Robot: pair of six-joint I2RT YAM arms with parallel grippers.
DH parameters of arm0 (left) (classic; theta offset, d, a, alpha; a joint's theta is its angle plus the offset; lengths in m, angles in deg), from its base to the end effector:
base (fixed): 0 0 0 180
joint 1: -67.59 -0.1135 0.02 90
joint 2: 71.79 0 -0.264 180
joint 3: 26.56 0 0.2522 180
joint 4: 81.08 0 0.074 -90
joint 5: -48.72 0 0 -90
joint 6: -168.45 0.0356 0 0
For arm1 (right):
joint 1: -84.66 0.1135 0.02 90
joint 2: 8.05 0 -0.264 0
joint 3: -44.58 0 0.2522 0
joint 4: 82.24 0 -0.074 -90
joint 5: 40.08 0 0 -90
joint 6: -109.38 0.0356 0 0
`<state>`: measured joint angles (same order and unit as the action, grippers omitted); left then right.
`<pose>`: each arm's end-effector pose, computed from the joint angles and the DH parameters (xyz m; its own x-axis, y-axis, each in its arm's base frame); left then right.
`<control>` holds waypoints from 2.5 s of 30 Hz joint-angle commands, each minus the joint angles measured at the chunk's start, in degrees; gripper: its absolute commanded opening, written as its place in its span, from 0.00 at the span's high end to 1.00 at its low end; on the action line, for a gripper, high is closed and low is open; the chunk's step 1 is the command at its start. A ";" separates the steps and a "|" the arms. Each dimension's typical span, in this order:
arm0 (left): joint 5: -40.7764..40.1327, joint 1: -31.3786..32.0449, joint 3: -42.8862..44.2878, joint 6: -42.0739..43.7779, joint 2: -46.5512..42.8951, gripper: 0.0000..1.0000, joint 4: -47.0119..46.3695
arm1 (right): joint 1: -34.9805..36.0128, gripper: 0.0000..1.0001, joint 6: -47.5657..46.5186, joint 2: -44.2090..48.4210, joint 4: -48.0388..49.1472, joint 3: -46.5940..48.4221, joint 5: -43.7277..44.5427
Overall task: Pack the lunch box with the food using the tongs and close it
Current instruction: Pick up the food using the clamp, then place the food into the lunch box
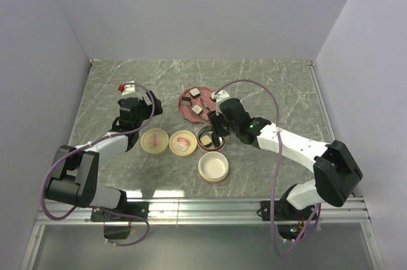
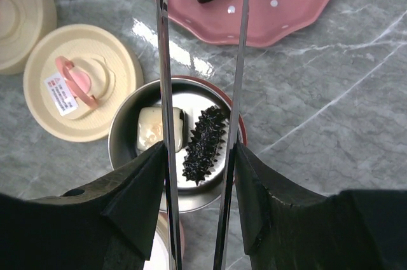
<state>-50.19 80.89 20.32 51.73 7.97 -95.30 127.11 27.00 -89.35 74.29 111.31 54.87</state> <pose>0.2818 -0.0610 0.2015 -0.3161 -0.3817 -0.8685 -0.0646 0.9220 -0.3817 0.2311 0.2072 0.2436 -0.5332 -0.3087 -0.7877 -0.5565 0.8292 0.0517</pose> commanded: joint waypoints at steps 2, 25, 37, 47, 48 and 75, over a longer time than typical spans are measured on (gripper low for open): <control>-0.32 -0.20 1.95 -0.35 0.39 0.01 -1.72 | -0.71 0.47 -1.55 -0.88 0.57 2.66 -0.12; -0.23 -0.29 2.03 -0.35 0.48 0.01 -1.81 | -1.24 0.84 -2.17 -5.01 -3.38 5.65 0.31; -0.15 -0.21 2.03 -0.35 0.74 0.00 -1.89 | -1.50 0.96 0.56 5.17 -1.45 1.44 4.45; 0.12 -0.29 2.12 -0.35 0.48 0.01 -1.81 | -0.18 0.97 3.98 13.52 -3.47 -3.39 5.16; 0.03 -0.29 2.12 -0.35 0.56 0.01 -1.81 | 0.34 0.97 5.03 14.66 -4.16 -4.01 5.50; 1.08 -0.64 1.77 -0.53 -0.05 0.01 -2.07 | 27.41 0.98 31.84 43.15 -34.40 -11.40 21.42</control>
<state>-50.08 80.41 20.34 51.73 8.69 -95.33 152.73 54.96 -48.35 42.36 99.27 73.36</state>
